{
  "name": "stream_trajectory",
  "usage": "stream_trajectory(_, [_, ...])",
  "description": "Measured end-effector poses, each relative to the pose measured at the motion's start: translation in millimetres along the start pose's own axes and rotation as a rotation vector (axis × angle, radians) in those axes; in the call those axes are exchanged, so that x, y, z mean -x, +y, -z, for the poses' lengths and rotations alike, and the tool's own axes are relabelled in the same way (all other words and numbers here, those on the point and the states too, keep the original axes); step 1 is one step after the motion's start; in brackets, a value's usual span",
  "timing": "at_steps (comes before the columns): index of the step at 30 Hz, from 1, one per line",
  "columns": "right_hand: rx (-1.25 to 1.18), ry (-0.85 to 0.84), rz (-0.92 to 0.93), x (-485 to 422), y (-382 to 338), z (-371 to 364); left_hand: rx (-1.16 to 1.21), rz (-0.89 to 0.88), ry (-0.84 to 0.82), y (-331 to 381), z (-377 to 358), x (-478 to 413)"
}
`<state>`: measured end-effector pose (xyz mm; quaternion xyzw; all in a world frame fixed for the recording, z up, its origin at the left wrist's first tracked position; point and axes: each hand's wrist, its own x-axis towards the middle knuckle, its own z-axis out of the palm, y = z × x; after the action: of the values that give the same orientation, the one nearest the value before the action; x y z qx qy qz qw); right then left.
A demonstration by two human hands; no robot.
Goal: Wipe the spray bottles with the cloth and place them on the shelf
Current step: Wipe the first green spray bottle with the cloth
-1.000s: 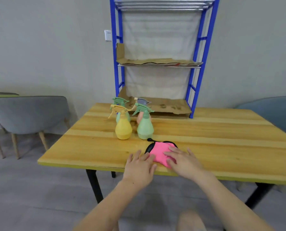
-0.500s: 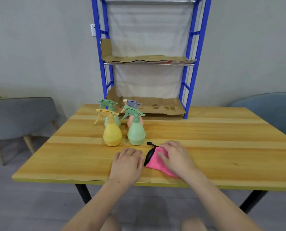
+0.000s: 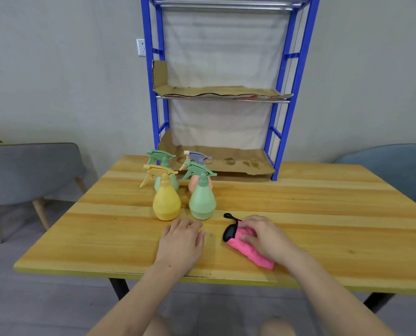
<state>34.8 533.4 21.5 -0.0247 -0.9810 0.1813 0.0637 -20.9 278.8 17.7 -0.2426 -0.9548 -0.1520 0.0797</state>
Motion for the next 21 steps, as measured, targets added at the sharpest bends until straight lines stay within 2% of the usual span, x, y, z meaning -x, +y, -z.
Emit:
stream_trajectory(6, [-0.053,0.168,-0.139,4.0,14.7,11.3,0.011,-0.019,0.010,4.4,-0.4,-3.7])
stream_trajectory(12, [-0.003,0.089,-0.163,10.8,19.3,6.3,0.002,-0.034,-0.002,13.8,-2.3,-7.7])
stream_trajectory(18, [-0.025,0.103,-0.203,7.1,19.8,8.9,0.014,-0.053,0.003,20.6,-2.2,-9.9])
stream_trajectory(21, [-0.028,0.183,-0.226,3.0,21.8,22.0,0.017,-0.056,0.010,20.4,-2.1,-11.9])
